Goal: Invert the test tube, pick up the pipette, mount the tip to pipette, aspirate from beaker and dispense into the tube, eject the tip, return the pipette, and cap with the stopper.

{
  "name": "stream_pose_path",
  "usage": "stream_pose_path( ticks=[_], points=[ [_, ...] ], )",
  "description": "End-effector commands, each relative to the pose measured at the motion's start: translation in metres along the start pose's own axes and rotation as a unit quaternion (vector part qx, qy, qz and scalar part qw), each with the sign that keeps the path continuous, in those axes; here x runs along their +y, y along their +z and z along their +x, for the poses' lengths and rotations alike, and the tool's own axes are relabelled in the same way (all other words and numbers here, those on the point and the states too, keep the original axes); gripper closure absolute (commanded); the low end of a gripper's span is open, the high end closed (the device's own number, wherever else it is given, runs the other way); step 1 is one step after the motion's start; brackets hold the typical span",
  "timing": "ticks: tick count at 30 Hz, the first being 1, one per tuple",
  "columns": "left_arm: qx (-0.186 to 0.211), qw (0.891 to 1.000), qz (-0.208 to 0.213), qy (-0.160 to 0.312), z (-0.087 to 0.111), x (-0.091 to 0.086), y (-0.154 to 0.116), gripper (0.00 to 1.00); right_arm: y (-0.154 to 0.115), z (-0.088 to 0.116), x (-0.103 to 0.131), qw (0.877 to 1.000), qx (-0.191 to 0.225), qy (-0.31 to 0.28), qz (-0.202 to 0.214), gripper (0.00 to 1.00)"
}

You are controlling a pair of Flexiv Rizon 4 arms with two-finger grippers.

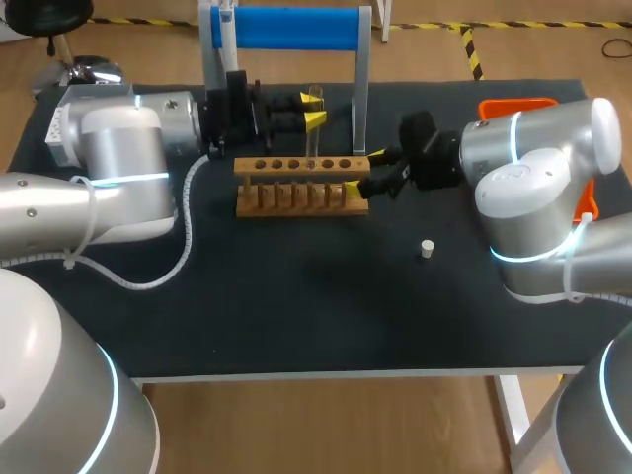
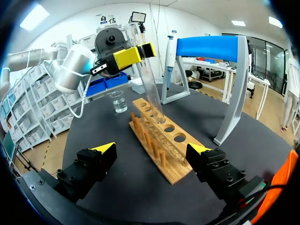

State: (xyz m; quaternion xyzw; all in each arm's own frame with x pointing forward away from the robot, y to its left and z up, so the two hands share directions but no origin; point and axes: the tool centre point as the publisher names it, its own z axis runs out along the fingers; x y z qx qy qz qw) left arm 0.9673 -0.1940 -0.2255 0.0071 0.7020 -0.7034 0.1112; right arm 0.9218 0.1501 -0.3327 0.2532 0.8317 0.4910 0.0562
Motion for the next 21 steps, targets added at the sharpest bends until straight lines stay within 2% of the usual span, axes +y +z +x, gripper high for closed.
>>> stream_pose_path(
  ticks=[1,21],
  points=[
    [0.002,1.0,0.003,0.0,-0.001,0.005,0.002,1.0,0.0,0.0,0.0,1.0,0.0,0.0,0.0,0.0],
    [0.002,1.0,0.0,-0.014,0.0,0.019,0.003,1.0,0.0,0.0,0.0,1.0,0.0,0.0,0.0,0.0]
  ],
)
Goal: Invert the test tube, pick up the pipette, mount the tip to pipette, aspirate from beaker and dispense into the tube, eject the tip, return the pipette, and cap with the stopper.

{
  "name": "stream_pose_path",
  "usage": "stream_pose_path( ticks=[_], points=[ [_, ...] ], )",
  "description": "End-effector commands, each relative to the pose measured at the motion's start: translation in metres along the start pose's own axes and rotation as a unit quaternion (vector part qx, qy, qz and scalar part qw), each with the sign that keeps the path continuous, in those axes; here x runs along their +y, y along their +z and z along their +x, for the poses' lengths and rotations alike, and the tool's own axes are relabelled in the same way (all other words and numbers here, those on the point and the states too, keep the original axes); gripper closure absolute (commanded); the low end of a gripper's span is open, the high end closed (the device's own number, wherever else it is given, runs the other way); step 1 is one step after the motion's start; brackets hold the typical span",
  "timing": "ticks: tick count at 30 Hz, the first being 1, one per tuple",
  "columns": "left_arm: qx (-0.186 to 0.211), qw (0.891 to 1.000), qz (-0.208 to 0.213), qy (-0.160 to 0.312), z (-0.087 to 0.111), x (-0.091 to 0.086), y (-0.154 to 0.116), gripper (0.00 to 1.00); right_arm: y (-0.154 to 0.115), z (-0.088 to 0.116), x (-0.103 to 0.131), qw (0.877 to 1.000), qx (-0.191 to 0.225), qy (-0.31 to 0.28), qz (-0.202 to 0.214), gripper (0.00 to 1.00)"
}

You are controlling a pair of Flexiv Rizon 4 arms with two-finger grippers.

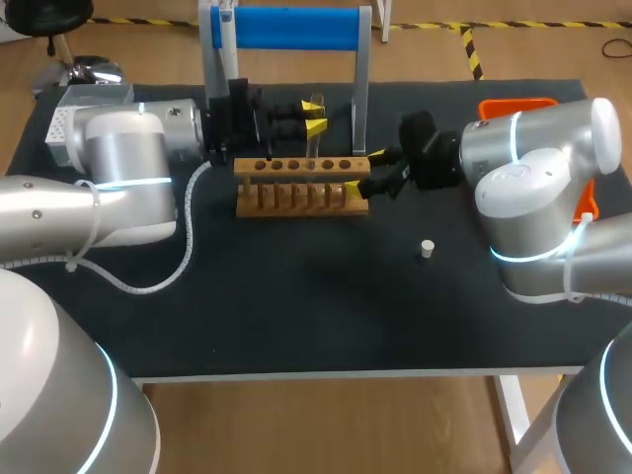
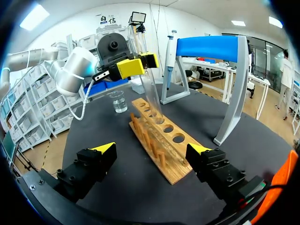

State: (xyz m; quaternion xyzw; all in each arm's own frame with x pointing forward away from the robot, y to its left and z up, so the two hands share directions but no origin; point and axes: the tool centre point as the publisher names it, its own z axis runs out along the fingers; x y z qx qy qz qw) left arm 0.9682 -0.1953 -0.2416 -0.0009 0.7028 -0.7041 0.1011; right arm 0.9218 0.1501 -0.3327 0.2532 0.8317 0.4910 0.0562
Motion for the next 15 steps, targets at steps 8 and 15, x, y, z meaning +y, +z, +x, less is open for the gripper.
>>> stream_pose_path(
  ticks=[8,15],
  points=[
    [-0.002,1.0,0.0,-0.006,-0.003,0.0079,0.0014,1.0,-0.0002,0.0001,-0.0001,1.0,0.0,0.0,0.0,0.0],
    [-0.006,1.0,0.002,-0.011,-0.0048,0.0121,0.0014,1.0,-0.0002,0.0001,-0.0001,1.0,0.0,0.0,0.0,0.0]
  ],
)
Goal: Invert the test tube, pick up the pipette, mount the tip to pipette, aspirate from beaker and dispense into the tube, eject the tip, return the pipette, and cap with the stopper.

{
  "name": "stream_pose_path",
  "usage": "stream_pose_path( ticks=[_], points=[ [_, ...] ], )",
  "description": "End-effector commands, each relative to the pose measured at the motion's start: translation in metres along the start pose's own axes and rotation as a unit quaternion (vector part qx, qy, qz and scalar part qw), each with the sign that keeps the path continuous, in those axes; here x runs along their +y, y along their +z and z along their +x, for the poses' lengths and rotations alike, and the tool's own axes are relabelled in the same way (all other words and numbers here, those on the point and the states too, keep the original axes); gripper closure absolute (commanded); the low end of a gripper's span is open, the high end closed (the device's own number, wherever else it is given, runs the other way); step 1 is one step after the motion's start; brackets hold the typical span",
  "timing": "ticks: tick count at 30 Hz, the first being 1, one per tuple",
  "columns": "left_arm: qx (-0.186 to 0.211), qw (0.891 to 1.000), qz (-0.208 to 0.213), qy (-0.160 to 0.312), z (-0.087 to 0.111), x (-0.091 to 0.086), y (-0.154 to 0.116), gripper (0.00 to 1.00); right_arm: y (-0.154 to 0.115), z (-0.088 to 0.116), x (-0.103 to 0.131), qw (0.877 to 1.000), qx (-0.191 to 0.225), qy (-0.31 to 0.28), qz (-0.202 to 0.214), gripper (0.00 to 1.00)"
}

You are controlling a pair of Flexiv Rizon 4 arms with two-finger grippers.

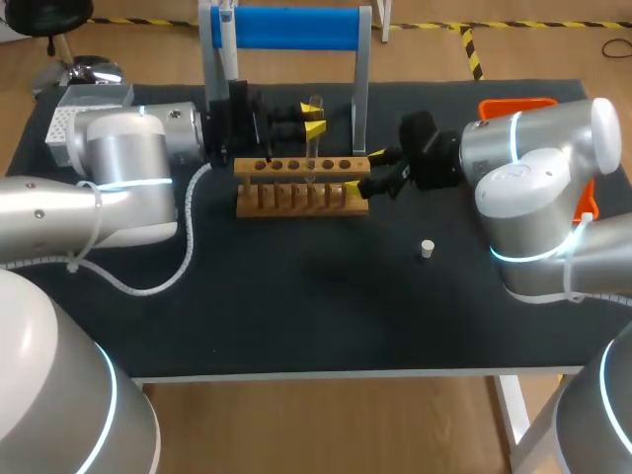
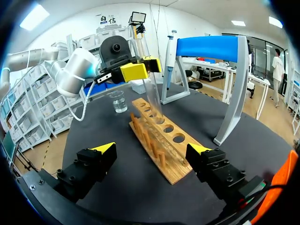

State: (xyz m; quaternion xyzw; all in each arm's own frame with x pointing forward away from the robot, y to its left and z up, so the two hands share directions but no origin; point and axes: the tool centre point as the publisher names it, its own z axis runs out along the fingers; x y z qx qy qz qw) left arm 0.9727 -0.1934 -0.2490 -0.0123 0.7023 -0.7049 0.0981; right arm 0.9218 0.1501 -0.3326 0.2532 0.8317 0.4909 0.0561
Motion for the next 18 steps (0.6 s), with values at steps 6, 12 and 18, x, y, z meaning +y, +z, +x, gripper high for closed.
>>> stream_pose_path(
  ticks=[6,12,18],
  points=[
    [-0.002,1.0,0.004,-0.006,-0.001,0.008,0.002,1.0,0.0,0.0,0.0,1.0,0.0,0.0,0.0,0.0],
    [-0.003,1.0,0.006,-0.01,-0.002,0.011,0.002,1.0,0.0,0.0,0.0,1.0,0.0,0.0,0.0,0.0],
    [-0.007,1.0,0.012,-0.016,-0.003,0.015,0.001,1.0,0.0,0.0,0.0,1.0,0.0,0.0,0.0,0.0]
  ],
)
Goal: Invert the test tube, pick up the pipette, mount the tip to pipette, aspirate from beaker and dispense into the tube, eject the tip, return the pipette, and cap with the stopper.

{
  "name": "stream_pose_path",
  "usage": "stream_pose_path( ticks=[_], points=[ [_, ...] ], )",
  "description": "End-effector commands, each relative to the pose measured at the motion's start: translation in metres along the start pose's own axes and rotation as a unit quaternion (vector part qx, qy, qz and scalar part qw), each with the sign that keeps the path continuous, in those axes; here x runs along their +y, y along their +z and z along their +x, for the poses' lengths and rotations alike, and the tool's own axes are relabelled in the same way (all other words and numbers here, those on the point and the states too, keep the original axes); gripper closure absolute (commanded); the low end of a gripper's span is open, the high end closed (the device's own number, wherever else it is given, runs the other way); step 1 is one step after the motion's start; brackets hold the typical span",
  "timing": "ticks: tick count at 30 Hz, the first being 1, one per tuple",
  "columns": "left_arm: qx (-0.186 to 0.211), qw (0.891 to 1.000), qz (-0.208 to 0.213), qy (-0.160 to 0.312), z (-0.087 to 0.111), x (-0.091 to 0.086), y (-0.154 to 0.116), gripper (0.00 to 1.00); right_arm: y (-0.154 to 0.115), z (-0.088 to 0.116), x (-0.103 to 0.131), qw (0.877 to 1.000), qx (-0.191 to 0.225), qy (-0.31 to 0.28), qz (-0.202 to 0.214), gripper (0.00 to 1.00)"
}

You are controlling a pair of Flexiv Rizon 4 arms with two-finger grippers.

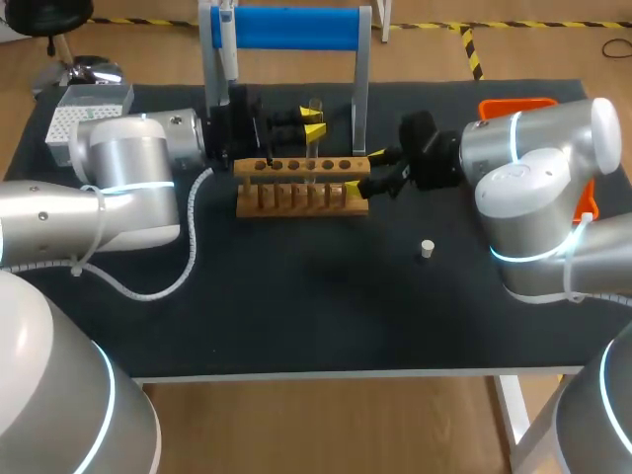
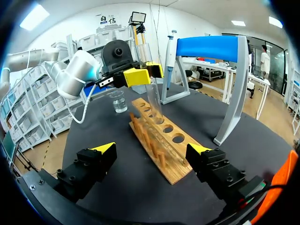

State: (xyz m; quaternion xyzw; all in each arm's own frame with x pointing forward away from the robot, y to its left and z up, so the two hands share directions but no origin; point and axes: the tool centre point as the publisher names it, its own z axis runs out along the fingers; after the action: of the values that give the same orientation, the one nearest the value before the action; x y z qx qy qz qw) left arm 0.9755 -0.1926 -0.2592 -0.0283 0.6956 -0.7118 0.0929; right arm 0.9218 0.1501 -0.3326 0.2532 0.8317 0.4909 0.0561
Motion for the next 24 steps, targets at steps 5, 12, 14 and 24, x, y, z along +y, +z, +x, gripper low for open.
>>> stream_pose_path(
  ticks=[5,12,14,24],
  points=[
    [-0.001,1.0,0.005,-0.002,-0.001,0.007,0.0,1.0,0.0,0.0,0.0,1.0,0.0,0.0,0.0,0.0],
    [-0.002,1.0,0.006,-0.007,-0.001,0.013,-0.001,1.0,0.0,0.0,0.0,1.0,0.0,0.0,0.0,0.0],
    [-0.003,1.0,0.007,-0.009,-0.001,0.015,-0.001,1.0,0.0,0.0,0.0,1.0,0.0,0.0,0.0,0.0],
    [-0.005,1.0,0.01,-0.012,-0.002,0.019,-0.001,1.0,0.0,0.0,0.0,1.0,0.0,0.0,0.0,0.0]
  ],
)
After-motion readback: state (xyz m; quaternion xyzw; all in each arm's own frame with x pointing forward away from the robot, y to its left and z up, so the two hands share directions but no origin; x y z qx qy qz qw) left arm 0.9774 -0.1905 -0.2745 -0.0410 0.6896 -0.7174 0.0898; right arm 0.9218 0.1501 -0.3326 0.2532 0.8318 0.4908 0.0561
